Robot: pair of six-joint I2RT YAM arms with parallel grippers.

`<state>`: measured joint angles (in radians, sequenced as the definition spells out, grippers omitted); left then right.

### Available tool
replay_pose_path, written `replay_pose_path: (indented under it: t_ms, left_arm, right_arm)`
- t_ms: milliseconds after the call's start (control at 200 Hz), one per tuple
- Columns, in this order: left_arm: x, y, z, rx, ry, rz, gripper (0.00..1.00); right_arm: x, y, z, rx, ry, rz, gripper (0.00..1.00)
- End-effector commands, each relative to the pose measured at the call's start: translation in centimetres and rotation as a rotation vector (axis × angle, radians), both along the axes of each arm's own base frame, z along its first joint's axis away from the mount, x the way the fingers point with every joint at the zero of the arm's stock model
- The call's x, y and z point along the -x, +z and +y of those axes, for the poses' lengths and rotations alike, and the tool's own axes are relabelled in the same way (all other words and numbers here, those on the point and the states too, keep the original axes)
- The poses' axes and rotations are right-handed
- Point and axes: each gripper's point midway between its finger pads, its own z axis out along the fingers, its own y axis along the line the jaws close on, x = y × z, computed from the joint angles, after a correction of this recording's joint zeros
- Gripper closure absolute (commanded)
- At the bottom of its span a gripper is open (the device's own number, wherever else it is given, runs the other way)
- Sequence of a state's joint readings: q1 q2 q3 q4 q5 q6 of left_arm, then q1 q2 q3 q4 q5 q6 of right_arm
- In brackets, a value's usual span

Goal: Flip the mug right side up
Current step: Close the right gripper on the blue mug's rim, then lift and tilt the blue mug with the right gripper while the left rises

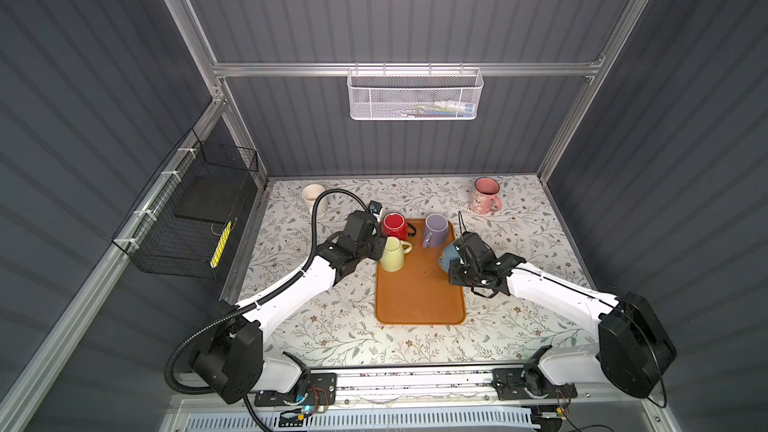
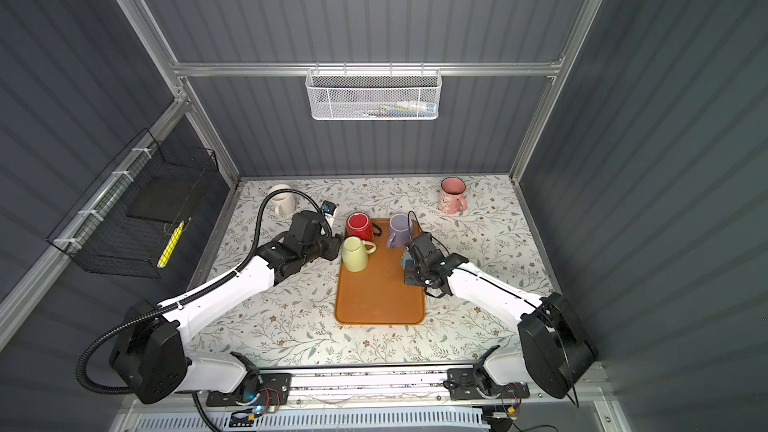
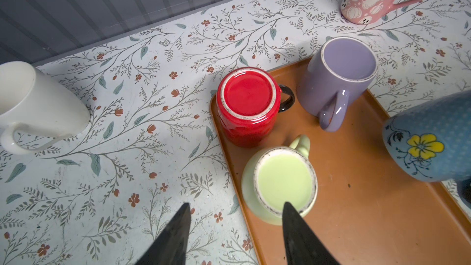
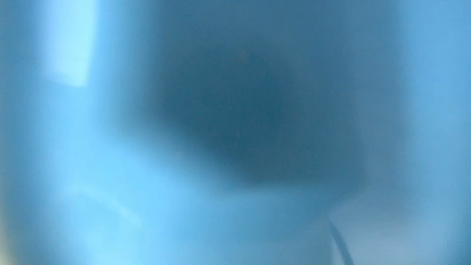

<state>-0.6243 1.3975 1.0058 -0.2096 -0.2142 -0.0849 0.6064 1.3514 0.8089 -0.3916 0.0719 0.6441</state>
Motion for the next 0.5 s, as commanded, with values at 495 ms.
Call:
replay_pose_path:
  t_ms: [495]
  left_arm:
    - [-1.4,2.3,-2.1,0.124,-0.067,0.02,0.42]
  right_arm:
    - [-3.0,7.2,0.5,-0.199,0.052,-0.193,1.0]
